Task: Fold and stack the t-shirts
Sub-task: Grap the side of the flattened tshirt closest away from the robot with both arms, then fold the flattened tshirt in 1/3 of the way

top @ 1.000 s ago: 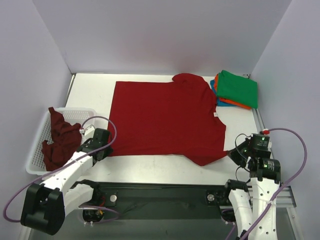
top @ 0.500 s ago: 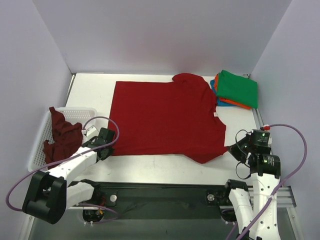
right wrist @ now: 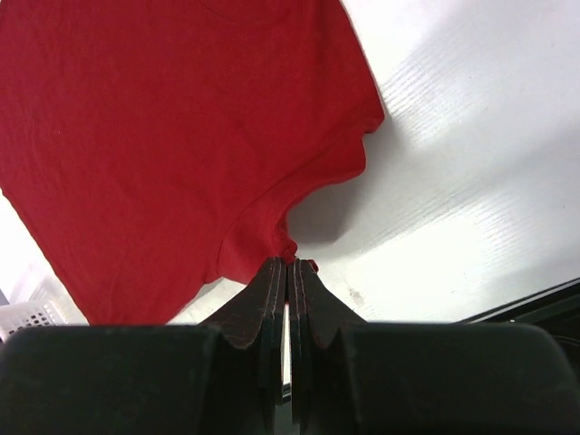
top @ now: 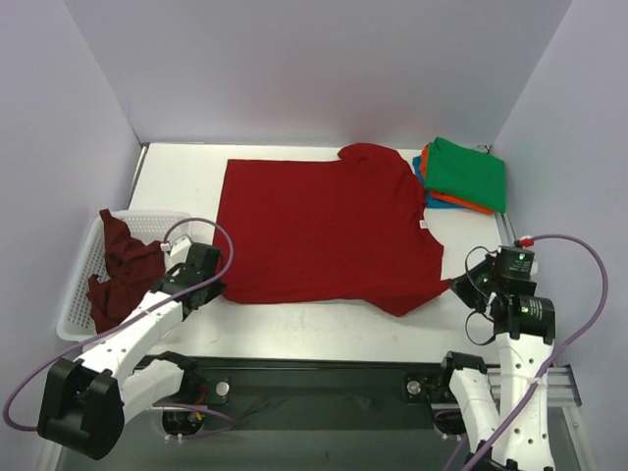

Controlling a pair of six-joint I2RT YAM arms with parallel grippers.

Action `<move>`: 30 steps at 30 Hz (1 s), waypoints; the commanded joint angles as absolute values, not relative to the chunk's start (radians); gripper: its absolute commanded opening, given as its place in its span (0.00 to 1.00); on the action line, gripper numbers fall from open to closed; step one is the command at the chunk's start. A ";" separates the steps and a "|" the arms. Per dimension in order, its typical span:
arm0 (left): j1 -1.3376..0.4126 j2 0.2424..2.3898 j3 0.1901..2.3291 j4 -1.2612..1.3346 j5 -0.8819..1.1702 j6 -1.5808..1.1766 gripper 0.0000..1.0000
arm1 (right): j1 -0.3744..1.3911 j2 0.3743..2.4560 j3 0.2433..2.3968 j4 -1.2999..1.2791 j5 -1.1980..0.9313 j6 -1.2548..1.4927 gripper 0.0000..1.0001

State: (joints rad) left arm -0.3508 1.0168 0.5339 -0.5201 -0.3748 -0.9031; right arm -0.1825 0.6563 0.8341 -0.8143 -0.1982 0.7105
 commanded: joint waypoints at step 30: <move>-0.117 1.632 1.095 -0.350 -0.153 -0.821 0.00 | -0.161 1.500 1.333 -0.535 -0.199 0.580 0.00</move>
State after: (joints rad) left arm -0.1169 1.6188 1.0496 -0.3813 -0.1551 -0.8078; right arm -0.1684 1.4860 1.2861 -0.5385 -0.2070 0.5983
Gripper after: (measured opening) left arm 0.022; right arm 0.028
